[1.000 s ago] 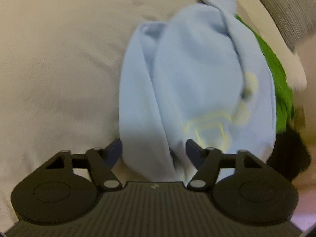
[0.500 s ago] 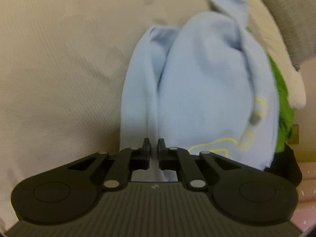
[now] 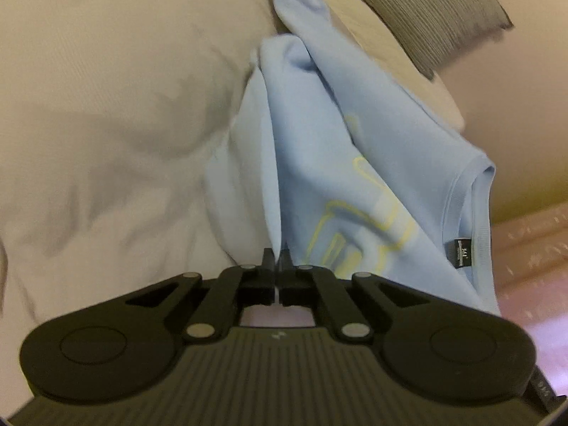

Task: Fold clothes
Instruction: 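Lift the sweatshirt with both grippers, pulling it off the bed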

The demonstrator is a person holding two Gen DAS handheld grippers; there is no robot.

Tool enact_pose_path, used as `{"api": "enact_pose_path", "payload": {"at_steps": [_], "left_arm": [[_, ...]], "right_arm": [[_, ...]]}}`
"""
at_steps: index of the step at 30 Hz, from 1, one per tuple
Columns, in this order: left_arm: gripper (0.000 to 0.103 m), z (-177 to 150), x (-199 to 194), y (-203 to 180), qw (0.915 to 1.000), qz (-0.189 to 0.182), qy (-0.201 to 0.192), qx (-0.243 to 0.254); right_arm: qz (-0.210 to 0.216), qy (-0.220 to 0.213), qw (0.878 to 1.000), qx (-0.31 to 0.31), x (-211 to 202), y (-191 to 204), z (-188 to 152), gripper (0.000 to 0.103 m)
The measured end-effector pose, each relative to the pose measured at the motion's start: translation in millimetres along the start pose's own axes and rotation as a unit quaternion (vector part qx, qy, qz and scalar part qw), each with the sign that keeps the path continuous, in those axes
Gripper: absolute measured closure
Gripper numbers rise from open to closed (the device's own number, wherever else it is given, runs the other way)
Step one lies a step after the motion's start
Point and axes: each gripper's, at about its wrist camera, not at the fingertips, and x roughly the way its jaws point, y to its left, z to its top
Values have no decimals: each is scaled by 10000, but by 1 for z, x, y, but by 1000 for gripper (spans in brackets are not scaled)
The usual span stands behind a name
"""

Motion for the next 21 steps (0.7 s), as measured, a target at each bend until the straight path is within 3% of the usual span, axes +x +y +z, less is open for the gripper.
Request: {"api": "enact_pose_path", "payload": {"at_steps": [5,8,11,14,18,21], "left_arm": [[103,-43,-10,-20,9978,-202,509,364],[102,-59,-2,-41,9931,-48,767,882],[97,-72,2,-46,9869,274,932,1287],[97,-78,15,-47,9785,632,1078,1639],[97,-77,43,-60,9625,1038,1091,2255],[97,-77,60,-75,9443,1262,1040,2856]], "right_arm": [[-533,-190,9984,-67,-83,2,-13,101],[-1188,-301,9924,-63,-112,-28,-13,101],[-1930,-62,9811,87,-100,-73,-14,100],[-2290,64,9733,151,-75,-104,-12,100],[-2247,-15,9743,-138,-39,-106,7,100],[-2074,-112,9770,-484,-15,-96,26,100]]}}
